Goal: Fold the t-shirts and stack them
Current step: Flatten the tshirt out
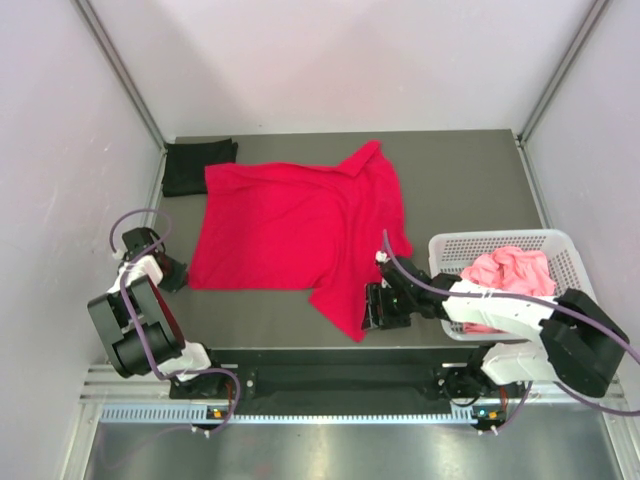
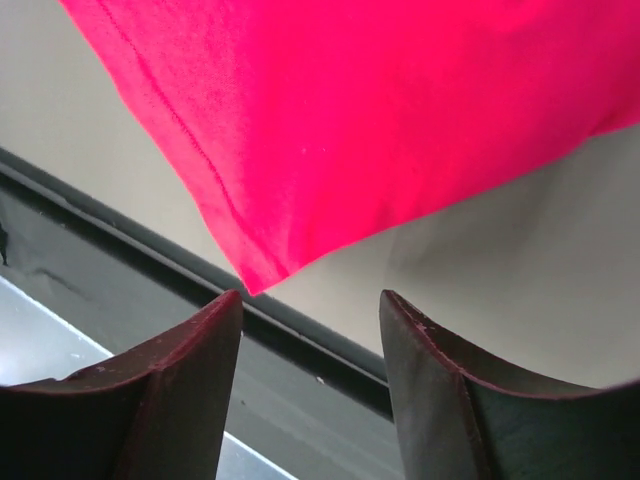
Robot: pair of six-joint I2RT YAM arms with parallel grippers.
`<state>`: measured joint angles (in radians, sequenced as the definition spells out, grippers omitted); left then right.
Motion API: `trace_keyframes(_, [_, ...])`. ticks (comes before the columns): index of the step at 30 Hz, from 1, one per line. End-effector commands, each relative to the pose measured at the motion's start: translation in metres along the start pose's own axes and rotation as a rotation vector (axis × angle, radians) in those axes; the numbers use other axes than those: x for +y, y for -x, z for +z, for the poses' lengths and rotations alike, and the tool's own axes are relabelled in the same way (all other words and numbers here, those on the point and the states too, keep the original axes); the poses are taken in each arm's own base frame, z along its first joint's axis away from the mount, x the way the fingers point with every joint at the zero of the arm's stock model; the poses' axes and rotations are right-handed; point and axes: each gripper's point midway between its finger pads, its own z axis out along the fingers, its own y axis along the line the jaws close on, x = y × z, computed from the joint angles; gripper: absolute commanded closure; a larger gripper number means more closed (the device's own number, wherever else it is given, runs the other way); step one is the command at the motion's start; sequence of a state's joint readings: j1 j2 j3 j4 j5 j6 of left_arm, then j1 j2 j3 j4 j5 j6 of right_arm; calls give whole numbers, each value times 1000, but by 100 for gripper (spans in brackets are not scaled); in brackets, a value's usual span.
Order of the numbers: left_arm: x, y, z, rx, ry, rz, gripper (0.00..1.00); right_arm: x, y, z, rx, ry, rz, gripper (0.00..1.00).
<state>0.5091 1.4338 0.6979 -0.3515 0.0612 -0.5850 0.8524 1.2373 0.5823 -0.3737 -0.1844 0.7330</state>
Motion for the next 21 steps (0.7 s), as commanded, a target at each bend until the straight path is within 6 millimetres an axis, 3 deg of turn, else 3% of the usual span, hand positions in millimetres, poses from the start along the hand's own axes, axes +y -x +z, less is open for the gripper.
trace_keyframes(1, [10, -8, -1, 27, 32, 26, 100, 19, 6, 15, -44, 56, 50, 44])
trace_keyframes(5, [9, -5, -3, 17, 25, 30, 100, 31, 2, 25, -39, 74, 98, 55])
trace_keyframes(9, [5, -2, -7, 4, 8, 30, 100, 33, -7, 30, -31, 45, 160, 56])
trace_keyframes(21, [6, 4, -16, -29, 15, 31, 100, 8, -25, 35, -17, -126, 239, 63])
